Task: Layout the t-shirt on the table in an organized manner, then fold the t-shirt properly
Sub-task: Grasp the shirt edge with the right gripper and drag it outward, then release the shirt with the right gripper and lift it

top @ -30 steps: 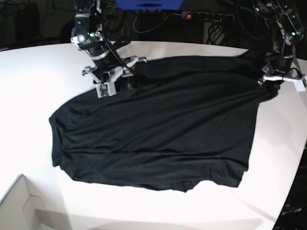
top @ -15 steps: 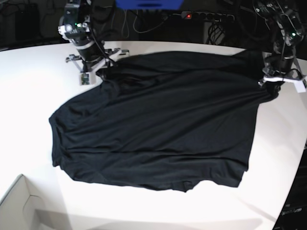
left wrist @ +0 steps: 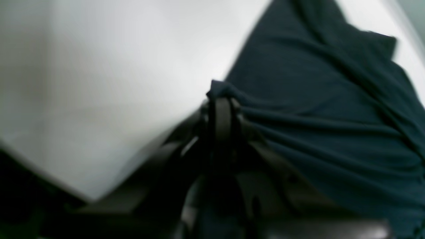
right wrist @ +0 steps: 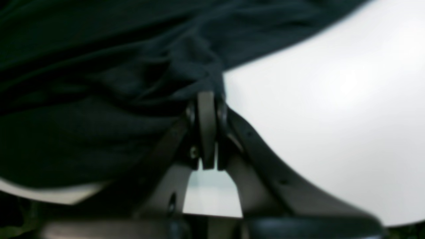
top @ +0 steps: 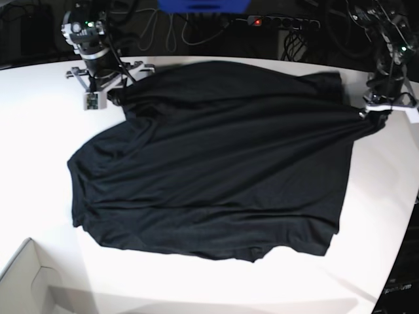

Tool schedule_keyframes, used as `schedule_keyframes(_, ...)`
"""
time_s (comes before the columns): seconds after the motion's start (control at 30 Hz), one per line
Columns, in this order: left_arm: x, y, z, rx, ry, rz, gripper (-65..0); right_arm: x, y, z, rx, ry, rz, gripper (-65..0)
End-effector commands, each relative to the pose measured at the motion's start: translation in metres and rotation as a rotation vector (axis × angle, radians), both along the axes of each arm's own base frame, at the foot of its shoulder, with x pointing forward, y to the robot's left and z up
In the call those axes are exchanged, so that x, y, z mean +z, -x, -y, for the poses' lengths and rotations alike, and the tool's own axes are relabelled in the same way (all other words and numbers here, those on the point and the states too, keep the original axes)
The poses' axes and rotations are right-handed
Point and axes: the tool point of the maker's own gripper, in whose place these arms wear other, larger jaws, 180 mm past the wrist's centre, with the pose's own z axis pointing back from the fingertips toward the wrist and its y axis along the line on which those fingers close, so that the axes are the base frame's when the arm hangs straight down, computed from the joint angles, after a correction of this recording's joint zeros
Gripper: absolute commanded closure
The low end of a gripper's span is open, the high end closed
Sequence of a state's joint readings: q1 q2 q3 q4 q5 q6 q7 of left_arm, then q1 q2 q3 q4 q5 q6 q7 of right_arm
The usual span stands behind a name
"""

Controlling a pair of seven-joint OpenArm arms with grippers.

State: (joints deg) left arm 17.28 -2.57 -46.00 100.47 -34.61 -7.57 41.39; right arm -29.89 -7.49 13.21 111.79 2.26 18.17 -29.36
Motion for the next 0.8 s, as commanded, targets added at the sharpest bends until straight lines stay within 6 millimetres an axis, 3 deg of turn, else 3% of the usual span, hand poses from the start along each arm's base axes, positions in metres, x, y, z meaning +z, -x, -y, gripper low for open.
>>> schedule_keyframes(0.0, 0.012, -0.008, -0.005, 0.006, -0.014, 0.052, -0.1, 0.009, -0.004, 0.001, -0.007, -0.006, 0.039, 0.0)
schedule_keyframes(0.43, -0.023, -0.002, -0.007, 0.045, 0.062, -0.008, -0.1, 0.002, 0.006, -0.003, 0.003, -0.015, 0.004, 0.0)
schedule_keyframes(0.57, -0.035, 0.001, -0.008, 0.058, 0.086, -0.032, -0.1, -0.001, 0.015, -0.023, 0.125, -0.033, -0.026, -12.3)
schedule_keyframes(0.67, -0.036, -0.001, -0.006, 0.053, 0.093, -0.033, -0.5, 0.001, 0.016, -0.023, 0.131, -0.033, -0.024, -24.1)
schedule_keyframes(0.77, -0.035, -0.002, -0.006, 0.049, 0.090, -0.032, -1.8, 0.012, 0.014, -0.022, 0.128, -0.022, 0.001, -30.6)
